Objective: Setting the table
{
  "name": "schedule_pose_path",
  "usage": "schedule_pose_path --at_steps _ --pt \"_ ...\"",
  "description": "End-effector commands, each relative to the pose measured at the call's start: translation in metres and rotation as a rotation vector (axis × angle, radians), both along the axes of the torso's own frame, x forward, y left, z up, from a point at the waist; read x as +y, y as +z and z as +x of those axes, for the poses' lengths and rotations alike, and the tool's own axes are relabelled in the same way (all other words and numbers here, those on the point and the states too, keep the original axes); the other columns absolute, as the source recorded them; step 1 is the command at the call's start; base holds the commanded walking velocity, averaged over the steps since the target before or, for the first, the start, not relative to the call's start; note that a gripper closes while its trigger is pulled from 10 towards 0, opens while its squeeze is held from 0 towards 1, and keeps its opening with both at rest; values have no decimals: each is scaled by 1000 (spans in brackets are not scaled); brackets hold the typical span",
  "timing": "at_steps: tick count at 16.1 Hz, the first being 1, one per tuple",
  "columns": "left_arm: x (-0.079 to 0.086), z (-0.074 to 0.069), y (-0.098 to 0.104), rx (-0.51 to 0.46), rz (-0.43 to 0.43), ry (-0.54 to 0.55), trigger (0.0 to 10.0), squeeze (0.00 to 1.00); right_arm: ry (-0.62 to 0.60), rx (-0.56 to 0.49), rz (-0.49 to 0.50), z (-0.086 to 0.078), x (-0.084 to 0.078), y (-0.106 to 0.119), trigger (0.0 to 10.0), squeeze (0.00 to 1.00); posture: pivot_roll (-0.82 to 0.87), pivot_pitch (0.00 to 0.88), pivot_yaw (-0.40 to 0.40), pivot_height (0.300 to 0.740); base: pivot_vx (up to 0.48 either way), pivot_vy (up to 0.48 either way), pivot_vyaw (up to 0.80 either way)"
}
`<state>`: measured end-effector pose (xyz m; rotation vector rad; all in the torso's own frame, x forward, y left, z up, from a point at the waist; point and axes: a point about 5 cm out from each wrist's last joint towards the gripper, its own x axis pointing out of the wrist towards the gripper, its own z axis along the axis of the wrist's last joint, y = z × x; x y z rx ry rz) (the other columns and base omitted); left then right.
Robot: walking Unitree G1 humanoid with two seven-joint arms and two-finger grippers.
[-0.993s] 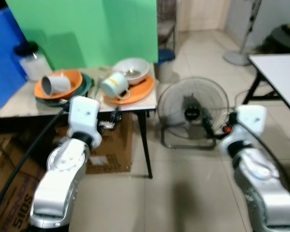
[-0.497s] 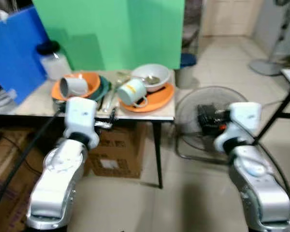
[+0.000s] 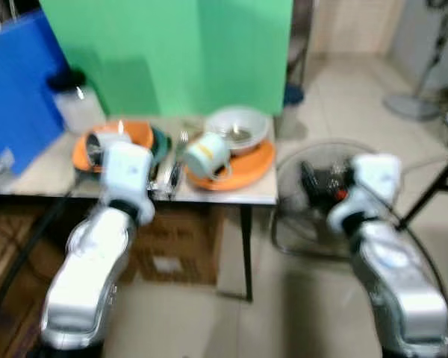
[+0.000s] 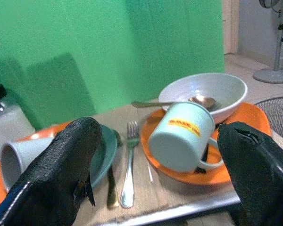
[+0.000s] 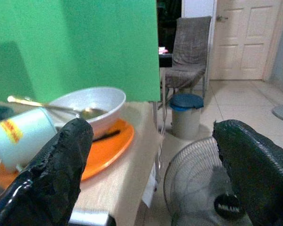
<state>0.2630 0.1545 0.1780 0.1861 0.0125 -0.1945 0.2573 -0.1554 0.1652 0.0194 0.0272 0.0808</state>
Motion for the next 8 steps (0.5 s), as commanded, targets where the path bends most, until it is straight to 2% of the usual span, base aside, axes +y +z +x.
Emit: schedule_pose_path --at_steps 1,8 --pt "8 0 2 -2 16 30 10000 43 51 1 32 2 11 1 10000 0 72 0 68 740 330 0 0" --pt "5 0 0 9 25 -3 10000 35 79 8 52 0 15 -1 10000 0 63 0 80 740 331 0 0"
